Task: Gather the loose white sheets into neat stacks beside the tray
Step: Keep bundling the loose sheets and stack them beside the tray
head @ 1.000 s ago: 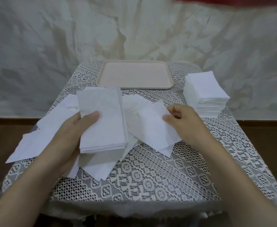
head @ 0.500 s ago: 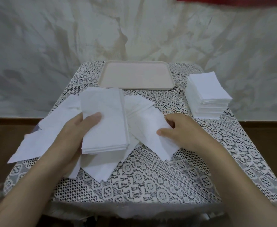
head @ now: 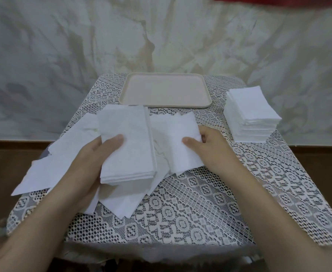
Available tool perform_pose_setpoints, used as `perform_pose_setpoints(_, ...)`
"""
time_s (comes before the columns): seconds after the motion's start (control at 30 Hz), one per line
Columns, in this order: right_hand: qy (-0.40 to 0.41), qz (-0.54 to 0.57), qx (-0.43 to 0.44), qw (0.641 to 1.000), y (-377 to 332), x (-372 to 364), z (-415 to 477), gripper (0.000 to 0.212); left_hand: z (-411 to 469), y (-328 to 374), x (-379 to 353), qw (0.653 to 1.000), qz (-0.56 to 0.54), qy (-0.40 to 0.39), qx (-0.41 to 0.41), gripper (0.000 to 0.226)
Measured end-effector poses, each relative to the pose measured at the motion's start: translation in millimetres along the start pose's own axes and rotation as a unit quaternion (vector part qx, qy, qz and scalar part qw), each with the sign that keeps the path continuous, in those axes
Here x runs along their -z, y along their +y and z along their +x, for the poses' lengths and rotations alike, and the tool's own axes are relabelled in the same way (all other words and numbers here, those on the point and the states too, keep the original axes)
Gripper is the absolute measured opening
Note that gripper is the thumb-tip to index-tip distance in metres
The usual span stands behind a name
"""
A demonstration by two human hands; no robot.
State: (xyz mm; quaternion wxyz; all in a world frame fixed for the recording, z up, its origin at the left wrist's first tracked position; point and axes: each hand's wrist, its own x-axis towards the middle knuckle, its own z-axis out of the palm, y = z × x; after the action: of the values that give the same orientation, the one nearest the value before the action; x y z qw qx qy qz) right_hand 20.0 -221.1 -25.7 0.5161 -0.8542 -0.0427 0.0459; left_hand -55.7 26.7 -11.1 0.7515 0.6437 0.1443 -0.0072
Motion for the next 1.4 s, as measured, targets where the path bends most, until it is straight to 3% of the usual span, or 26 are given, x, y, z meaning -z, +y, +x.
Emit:
perform_pose_setpoints(0.13,-0.035,-0.177,0.008,0.984,-7,-13,-3,0.034,2,0,1,1.0,0.006,0.0,-0.004,0.044)
perform_pose_setpoints(0.37,-0.054,-0.109,0.018,0.992,-15,-18,-11,0.019,2,-1,2,1.0,0.005,0.001,-0.001,0.047)
perform_pose_setpoints(0.53,-0.045,-0.253,0.06,0.965,-21,-31,-16,0.025,1,-2,2,1.0,-0.004,-0.002,-0.002,0.042)
perform_pose_setpoints(0.67,-0.036,-0.293,0.068,0.953,-21,-38,-11,0.022,0,-1,1,1.0,-0.006,-0.001,-0.004,0.035)
perform_pose_setpoints(1.1,-0.095,-0.231,0.027,0.968,-11,1,-12,0.02,3,2,1,1.0,0.012,0.004,0.004,0.041)
perform_pose_setpoints(1.4,-0.094,-0.04,-0.038,0.994,-2,21,-33,0.014,0,-1,-9,1.0,0.018,-0.015,0.003,0.043)
